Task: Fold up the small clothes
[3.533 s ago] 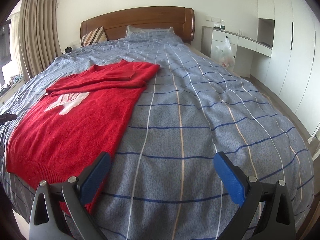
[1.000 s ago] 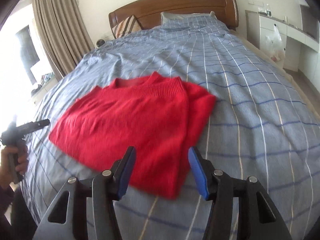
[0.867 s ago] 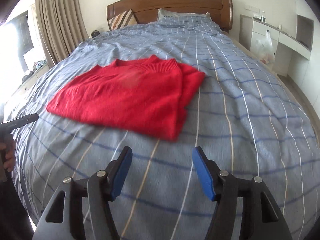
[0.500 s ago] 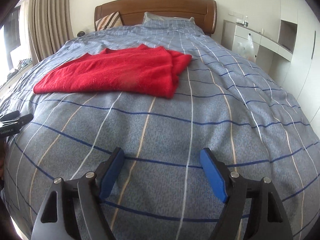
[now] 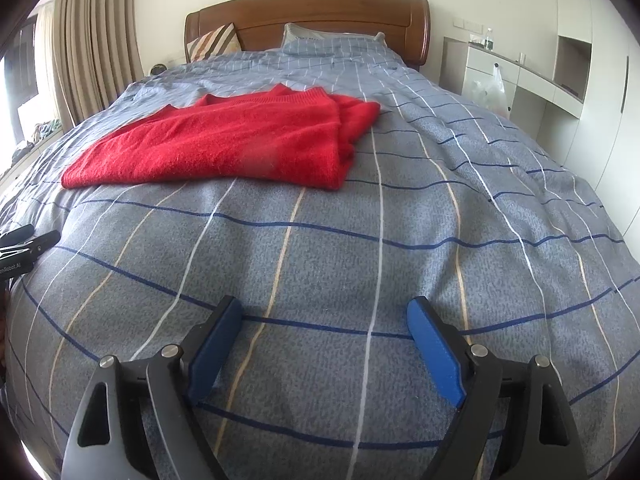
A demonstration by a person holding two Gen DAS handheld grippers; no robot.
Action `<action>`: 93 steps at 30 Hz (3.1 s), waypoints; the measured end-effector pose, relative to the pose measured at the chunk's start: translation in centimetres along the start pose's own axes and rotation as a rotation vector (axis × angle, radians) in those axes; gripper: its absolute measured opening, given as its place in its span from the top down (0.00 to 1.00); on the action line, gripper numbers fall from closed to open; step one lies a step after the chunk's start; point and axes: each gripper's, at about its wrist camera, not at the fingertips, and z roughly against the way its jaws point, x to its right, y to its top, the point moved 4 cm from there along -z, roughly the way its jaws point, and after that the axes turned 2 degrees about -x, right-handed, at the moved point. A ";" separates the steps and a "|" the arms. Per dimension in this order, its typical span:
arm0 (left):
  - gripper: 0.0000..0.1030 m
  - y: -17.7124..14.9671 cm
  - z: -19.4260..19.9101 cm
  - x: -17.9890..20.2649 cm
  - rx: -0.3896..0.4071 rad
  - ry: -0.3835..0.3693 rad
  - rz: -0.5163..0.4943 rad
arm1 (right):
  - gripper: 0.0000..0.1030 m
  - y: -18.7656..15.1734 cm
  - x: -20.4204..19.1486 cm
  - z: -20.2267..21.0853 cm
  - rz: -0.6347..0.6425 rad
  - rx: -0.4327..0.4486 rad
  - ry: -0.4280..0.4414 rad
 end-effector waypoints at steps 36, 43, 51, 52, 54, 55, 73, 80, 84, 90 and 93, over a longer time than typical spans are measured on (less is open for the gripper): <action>0.01 -0.2 0.2 0.3 0.007 0.013 -0.005 | 0.18 -0.4 -0.2 0.1 0.003 0.011 -0.018; 0.01 0.9 1.4 -1.4 -0.104 -0.040 -0.025 | 0.18 0.2 0.6 0.7 -0.047 -0.042 0.062; 0.01 -1.0 1.8 -7.3 -0.071 -0.087 0.123 | 0.18 10.0 7.8 -0.9 -0.445 -0.058 0.398; 0.01 -1.6 1.8 -7.7 -0.056 -0.096 0.146 | 0.20 11.3 8.0 -2.4 -0.461 -0.090 0.422; 0.01 -2.9 2.5 -7.7 0.013 -0.094 0.138 | 0.24 13.1 7.6 -5.5 -0.462 -0.149 0.425; 0.01 -3.2 2.7 -7.4 0.026 -0.084 0.120 | 0.24 13.6 7.3 -7.2 -0.462 -0.184 0.421; 0.00 -2.2 2.0 -8.2 0.016 -0.106 0.146 | 0.90 25.2 -10.6 -6.6 -0.159 -0.243 0.416; 0.01 -2.3 2.1 -8.3 0.019 -0.111 0.138 | 0.90 24.3 -22.9 -10.5 0.006 -0.319 0.433; 0.01 -2.3 2.0 -8.3 0.019 -0.109 0.139 | 0.90 22.4 -26.2 -12.0 0.030 -0.343 0.421; 0.01 -2.4 2.0 -8.2 0.017 -0.107 0.138 | 0.28 21.1 -25.8 -12.8 -0.279 -0.433 0.809; 0.01 -2.4 1.9 -8.1 0.013 -0.102 0.138 | 0.28 22.3 -23.6 -10.3 -0.314 -0.364 0.905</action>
